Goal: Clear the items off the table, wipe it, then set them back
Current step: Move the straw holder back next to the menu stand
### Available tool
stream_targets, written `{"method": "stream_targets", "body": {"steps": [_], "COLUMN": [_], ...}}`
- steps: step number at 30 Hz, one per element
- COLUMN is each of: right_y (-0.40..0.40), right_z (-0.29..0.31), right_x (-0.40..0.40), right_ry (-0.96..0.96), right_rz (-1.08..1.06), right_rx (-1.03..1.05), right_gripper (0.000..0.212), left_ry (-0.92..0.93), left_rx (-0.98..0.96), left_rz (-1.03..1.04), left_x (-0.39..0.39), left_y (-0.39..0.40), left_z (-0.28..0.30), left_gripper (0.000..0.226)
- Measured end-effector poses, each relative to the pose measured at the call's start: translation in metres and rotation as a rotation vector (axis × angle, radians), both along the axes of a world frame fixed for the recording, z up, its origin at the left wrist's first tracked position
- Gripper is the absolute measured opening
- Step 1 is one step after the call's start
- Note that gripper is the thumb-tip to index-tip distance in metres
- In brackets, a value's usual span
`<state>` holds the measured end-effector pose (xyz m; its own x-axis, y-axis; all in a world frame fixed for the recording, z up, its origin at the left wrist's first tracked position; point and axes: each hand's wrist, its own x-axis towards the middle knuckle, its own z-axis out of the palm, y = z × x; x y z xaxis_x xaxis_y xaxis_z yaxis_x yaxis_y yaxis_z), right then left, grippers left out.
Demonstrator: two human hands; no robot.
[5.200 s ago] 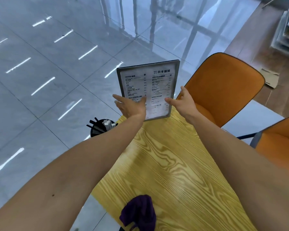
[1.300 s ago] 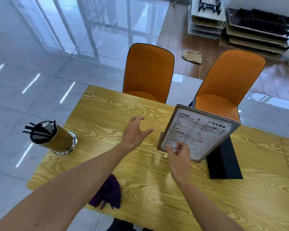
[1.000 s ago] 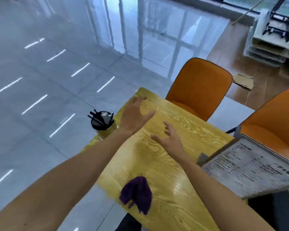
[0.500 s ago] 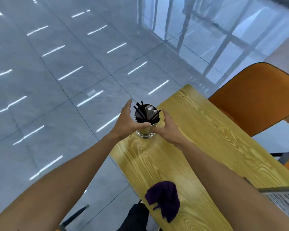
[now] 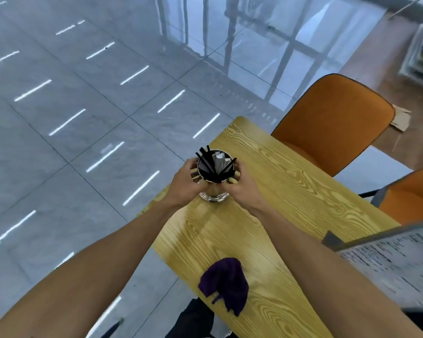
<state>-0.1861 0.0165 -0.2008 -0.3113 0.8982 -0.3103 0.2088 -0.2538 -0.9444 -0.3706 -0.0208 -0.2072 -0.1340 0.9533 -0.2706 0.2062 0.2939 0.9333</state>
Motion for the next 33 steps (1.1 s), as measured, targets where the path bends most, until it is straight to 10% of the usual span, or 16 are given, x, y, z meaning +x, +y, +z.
{"method": "stream_targets", "body": {"steps": [33], "right_y": [-0.126], "right_z": [-0.012], "right_x": [0.224], "right_ry": [-0.493], "right_rz": [-0.682], "right_rx": [0.058], "right_gripper": [0.062], "left_ry": [-0.118], "left_rx": [-0.025], "left_rz": [-0.654], "left_x": [0.257], "left_y": [-0.001], "left_z": [-0.008], "left_gripper": [0.077]}}
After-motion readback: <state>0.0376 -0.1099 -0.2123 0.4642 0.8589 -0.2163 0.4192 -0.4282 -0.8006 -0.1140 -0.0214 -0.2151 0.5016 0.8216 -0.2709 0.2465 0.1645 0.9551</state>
